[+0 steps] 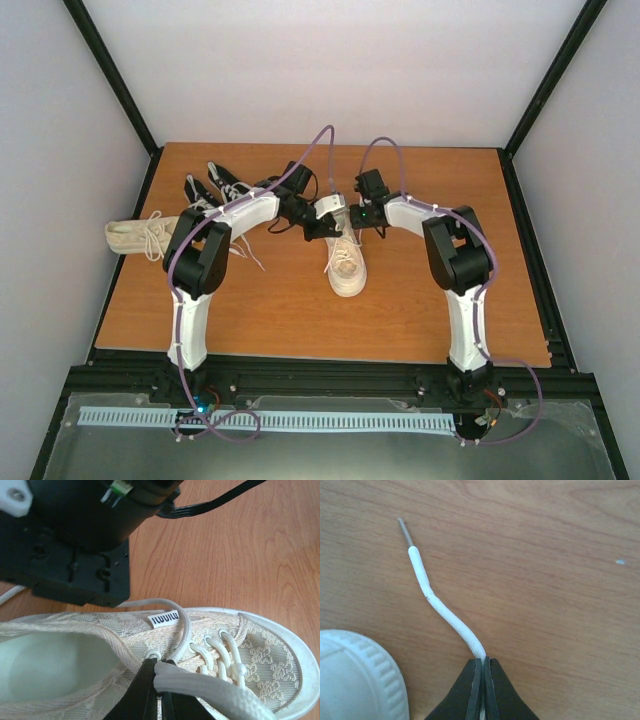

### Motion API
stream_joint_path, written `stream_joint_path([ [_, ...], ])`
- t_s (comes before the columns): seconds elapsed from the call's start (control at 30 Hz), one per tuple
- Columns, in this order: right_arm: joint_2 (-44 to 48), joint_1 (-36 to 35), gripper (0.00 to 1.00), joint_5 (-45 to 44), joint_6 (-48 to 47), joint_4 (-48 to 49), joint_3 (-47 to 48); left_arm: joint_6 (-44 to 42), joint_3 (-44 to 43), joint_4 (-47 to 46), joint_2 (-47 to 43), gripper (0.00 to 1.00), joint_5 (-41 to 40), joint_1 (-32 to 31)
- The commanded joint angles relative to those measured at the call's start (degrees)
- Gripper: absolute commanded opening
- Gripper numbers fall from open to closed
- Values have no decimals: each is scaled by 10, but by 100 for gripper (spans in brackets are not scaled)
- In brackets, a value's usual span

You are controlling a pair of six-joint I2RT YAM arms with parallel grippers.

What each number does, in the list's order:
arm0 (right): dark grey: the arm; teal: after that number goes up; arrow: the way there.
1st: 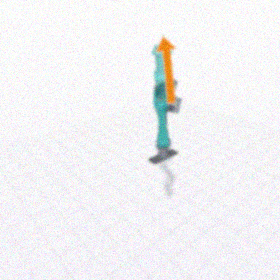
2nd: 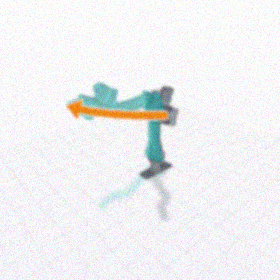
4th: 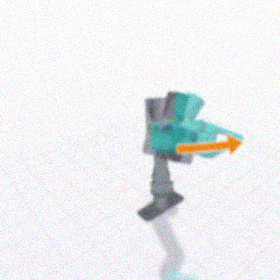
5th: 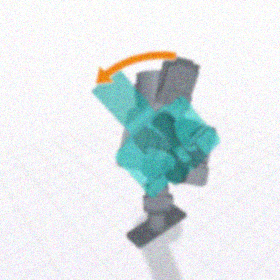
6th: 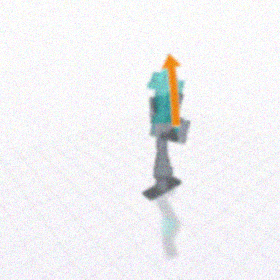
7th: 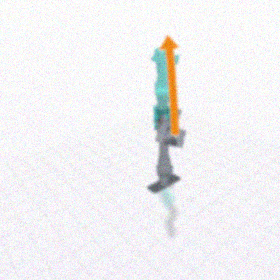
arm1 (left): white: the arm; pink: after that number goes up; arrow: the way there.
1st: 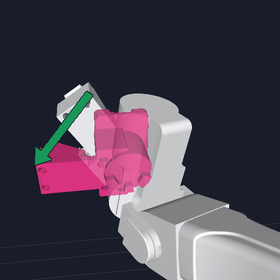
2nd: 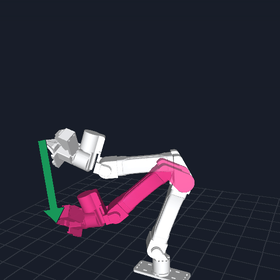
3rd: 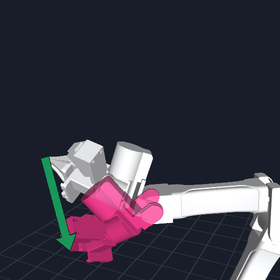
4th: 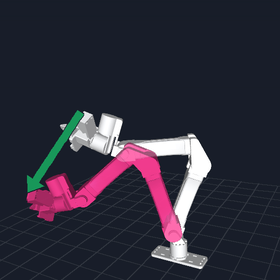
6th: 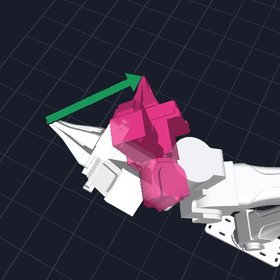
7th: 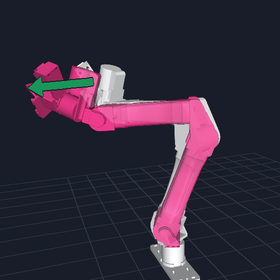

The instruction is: Tie the shoes

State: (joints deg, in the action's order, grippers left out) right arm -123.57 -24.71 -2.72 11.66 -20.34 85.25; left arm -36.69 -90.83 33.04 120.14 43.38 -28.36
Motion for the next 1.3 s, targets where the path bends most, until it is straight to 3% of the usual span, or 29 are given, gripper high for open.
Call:
stream_joint_path([
  [0.0,50,32,3,82,14,42,-68,-15,-12,4,-14,1,-2,-1],
  [0.17,152,88,3,379,31,210,-155,-22,-23,16,-15,1,-17,-1],
  [0.33,168,97,3,486,2,241,-147,-30,-25,19,-17,1,-24,-1],
  [0.47,139,96,3,558,31,270,-118,-30,-26,18,-14,1,-24,-1],
  [0.67,72,67,3,606,26,235,-45,-27,-26,16,-17,1,-22,-1],
  [0.83,44,47,3,598,3,192,-19,-27,-21,16,-23,1,-19,-1],
  [1.0,36,47,28,594,-6,169,-19,-27,-16,16,-23,1,-14,-1],
  [1.27,67,52,35,569,-28,139,-18,-23,-16,16,-21,1,-13,-1],
])
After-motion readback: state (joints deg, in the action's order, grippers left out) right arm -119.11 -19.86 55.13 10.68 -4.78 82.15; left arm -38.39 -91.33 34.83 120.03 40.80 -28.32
